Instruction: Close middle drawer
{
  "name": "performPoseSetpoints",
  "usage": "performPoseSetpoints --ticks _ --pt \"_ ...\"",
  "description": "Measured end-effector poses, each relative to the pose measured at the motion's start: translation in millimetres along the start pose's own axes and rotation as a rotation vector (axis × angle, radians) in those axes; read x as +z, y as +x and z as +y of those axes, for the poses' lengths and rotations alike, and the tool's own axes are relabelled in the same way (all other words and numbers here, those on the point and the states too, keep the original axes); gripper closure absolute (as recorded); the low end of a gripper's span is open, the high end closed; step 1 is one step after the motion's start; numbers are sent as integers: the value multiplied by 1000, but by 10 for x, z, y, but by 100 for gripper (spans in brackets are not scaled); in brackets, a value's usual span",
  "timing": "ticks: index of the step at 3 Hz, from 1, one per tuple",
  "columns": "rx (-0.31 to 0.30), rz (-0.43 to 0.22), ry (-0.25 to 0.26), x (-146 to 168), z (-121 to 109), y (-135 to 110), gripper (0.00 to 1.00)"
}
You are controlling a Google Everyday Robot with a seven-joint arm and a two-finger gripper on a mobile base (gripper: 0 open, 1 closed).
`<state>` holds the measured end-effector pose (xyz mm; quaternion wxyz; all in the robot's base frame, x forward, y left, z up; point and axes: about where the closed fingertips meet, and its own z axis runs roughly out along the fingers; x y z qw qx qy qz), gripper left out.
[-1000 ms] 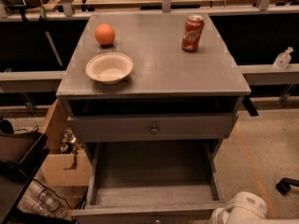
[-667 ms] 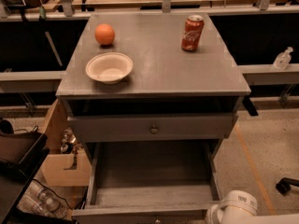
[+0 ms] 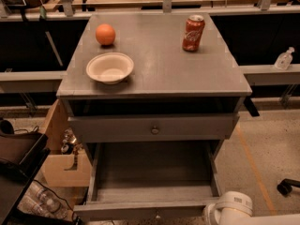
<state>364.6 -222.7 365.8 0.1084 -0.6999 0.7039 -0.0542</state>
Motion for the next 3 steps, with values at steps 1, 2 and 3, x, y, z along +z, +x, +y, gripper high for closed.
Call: performPoseSetpoints --ticks 1,2,3 --pt "-96 -14 39 61 -227 -219 100" --pt "-97 -14 40 59 -217 -218 100" --pt "-258 -47 96 130 -594 -668 100"
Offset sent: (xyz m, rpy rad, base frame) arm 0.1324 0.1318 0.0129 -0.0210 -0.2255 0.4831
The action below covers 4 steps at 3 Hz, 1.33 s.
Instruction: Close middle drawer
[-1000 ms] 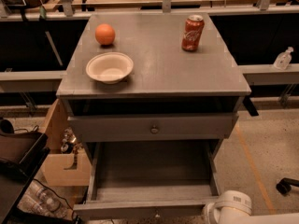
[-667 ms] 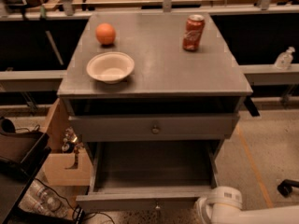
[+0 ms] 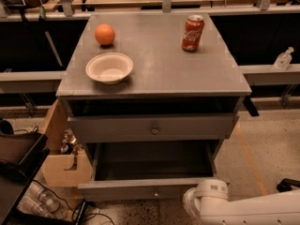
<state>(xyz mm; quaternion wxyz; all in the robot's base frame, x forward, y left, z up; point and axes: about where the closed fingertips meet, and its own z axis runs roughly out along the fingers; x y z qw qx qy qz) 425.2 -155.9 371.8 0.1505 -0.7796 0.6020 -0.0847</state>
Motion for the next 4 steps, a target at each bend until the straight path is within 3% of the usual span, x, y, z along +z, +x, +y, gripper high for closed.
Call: performPoseSetpoints --ticks 2,3,4 --pt "-5 3 10 86 -113 1 100" --pt "-31 4 35 196 -367 47 100" --pt "-31 4 35 191 -351 45 100"
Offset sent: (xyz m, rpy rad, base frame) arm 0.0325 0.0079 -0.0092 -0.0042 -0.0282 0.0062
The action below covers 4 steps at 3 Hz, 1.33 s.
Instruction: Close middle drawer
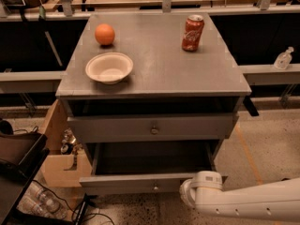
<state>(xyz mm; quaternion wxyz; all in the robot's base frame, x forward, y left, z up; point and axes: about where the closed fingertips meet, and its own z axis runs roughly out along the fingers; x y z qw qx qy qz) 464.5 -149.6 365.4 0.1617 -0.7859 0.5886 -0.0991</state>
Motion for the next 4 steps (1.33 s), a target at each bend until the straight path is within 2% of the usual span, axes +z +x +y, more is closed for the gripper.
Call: performPoseSetpoints --ticks 1,2,3,4 --pt "-20 14 22 81 -314 165 100" --pt "-20 14 22 70 -286 159 100" --pt "-78 35 64 147 -834 357 100" --pt "-78 35 65 151 -840 357 100"
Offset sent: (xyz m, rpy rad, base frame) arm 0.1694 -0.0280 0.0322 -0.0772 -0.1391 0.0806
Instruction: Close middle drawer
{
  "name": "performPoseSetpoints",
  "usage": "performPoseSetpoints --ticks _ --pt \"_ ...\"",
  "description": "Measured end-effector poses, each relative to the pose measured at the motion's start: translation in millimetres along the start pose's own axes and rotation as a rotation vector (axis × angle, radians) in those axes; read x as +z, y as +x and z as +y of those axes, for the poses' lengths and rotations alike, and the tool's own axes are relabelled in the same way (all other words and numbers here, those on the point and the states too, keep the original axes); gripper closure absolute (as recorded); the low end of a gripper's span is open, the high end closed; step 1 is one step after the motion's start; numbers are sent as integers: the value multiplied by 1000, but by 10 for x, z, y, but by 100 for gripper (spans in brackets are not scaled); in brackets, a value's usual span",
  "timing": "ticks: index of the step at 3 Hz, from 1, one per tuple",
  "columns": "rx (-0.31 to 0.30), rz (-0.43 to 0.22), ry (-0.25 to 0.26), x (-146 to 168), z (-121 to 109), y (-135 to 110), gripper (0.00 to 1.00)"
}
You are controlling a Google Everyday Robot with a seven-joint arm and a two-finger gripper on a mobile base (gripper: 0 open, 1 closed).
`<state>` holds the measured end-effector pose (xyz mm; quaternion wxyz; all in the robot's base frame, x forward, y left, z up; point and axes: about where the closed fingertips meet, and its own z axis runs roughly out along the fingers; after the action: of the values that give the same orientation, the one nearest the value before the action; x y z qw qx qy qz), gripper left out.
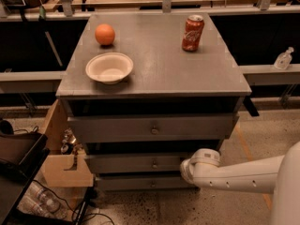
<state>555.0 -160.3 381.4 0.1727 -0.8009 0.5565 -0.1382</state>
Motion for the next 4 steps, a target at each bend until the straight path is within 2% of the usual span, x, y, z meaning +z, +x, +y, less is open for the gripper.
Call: performPoseSetpoints --ticks 2,3,4 --pt "-41 5 68 21 -316 103 100" --pt "-41 4 72 25 -330 113 100" --pt "14 0 106 6 -222 238 100"
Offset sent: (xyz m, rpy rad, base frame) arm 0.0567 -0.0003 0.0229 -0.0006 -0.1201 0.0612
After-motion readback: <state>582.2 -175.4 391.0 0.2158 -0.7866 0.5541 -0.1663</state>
